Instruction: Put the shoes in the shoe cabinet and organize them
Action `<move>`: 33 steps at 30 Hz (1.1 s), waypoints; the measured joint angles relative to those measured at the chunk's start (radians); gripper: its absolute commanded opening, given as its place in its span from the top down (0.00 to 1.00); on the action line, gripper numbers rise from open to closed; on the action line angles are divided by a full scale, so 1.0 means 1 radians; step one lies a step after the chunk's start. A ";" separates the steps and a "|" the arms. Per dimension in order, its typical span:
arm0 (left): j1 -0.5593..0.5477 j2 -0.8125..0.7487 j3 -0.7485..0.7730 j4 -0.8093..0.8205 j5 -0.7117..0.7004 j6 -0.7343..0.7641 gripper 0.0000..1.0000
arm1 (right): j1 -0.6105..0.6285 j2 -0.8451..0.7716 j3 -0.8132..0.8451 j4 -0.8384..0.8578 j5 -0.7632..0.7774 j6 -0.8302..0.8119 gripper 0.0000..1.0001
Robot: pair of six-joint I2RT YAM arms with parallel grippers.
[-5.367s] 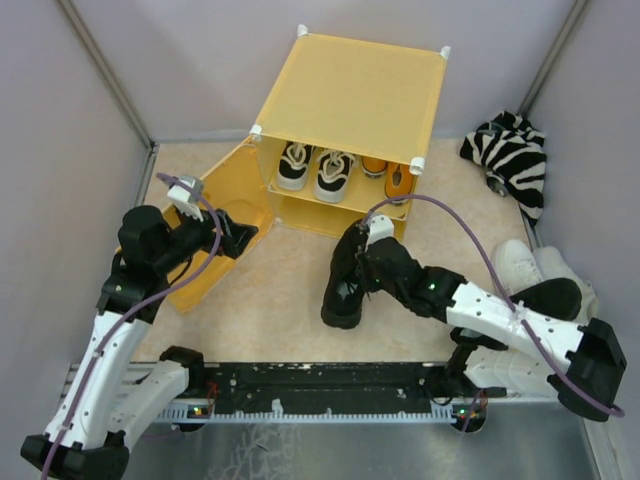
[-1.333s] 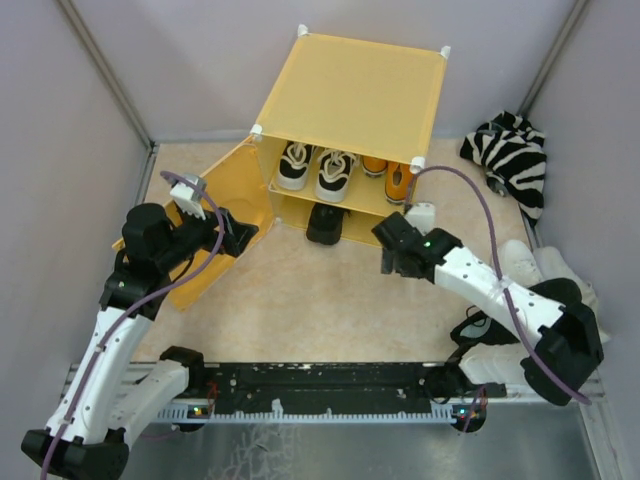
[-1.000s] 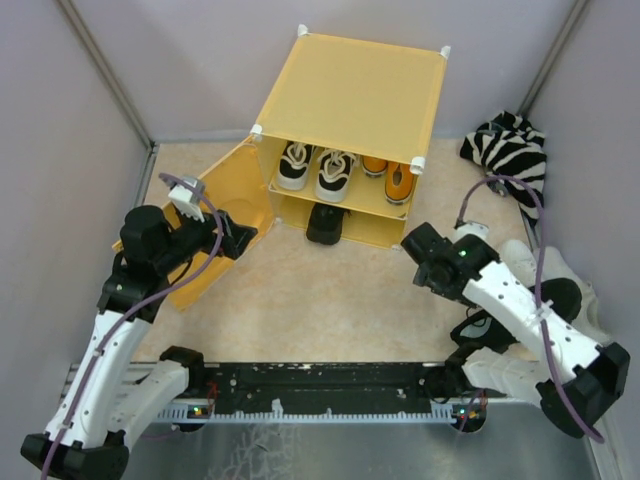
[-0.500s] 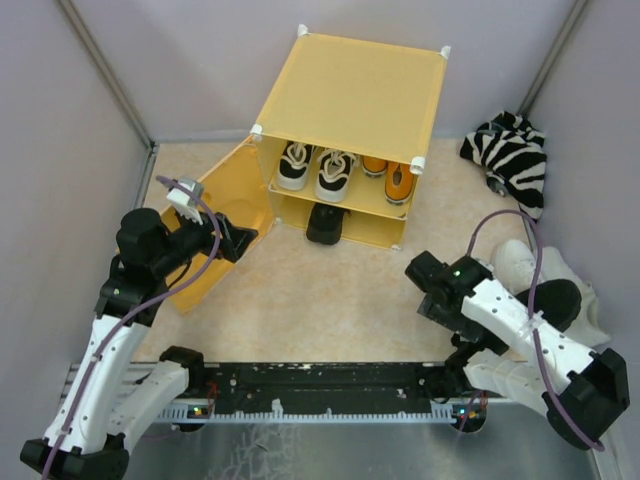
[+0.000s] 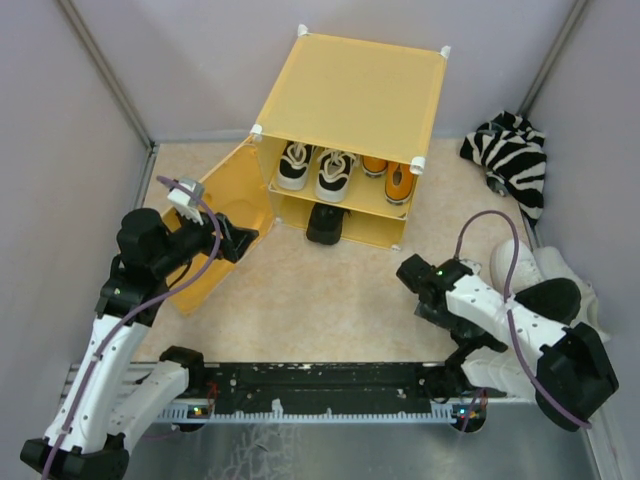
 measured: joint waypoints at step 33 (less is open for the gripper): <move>0.000 0.019 -0.008 -0.001 -0.013 0.001 0.01 | 0.665 0.397 0.524 0.058 0.073 -0.008 1.00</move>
